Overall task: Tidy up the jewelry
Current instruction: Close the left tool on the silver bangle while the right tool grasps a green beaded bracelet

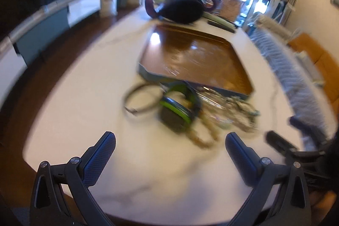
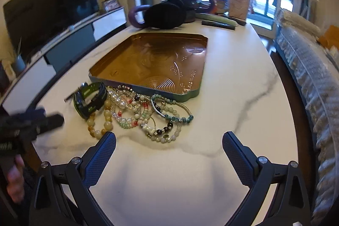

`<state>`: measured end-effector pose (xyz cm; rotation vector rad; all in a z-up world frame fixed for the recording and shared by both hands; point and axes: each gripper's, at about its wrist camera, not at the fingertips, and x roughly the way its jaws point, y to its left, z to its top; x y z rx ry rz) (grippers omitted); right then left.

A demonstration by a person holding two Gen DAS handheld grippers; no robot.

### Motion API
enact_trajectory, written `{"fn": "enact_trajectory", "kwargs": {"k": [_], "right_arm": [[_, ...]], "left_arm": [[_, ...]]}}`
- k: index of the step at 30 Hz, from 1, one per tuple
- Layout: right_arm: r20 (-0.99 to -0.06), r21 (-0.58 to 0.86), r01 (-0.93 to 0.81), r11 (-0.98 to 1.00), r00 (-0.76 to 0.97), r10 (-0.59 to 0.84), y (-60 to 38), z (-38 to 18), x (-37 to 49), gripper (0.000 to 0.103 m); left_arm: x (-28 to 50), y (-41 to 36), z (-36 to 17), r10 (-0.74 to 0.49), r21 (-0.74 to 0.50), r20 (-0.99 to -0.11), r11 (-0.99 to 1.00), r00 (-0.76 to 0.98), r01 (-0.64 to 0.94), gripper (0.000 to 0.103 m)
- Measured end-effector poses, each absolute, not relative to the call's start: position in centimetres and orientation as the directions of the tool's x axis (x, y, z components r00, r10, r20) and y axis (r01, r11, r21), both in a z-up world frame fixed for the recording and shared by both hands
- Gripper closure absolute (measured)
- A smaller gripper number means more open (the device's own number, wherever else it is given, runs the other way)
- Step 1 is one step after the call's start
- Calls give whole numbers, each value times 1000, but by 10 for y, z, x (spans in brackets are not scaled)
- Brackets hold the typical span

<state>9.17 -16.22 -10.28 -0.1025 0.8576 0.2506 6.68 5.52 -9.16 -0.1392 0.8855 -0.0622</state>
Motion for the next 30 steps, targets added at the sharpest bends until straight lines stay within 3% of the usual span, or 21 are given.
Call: {"fn": "enact_trajectory", "kwargs": {"k": [2,6,10,12,17,21,25,30], "right_arm": [[-763,16,-264,964,620,182,-164,-104,98,2],[-776,89,-273,958,585,239,-170,-111,112,2],[-781,80,-297,952,575,245,-164,-116,120,2],[-778,81,-311,947,574,255,-162,-116,120,2],[-769,124,-332,935,563,302,-161,-116,117,2],[-781,144,-310,940,548,300,-163,-121,122,2],[-792,171,-295,940,527,310,-164,-126,124,2],[-788,143,-291,946,545,287,-164,-125,122,2]], "left_arm": [[72,52,-89,-81,-92,-760,996,645,17,0],[87,54,-98,-148,-148,-779,988,610,51,3],[99,67,-99,-126,-150,-776,989,618,13,14],[102,73,-97,-145,-168,-769,985,622,22,20],[109,81,-99,-147,-149,-777,988,612,48,49],[112,82,-100,-154,-150,-773,987,615,58,60],[116,90,-103,-180,-188,-781,981,598,49,85],[117,93,-111,-186,-195,-800,980,571,46,86]]}}
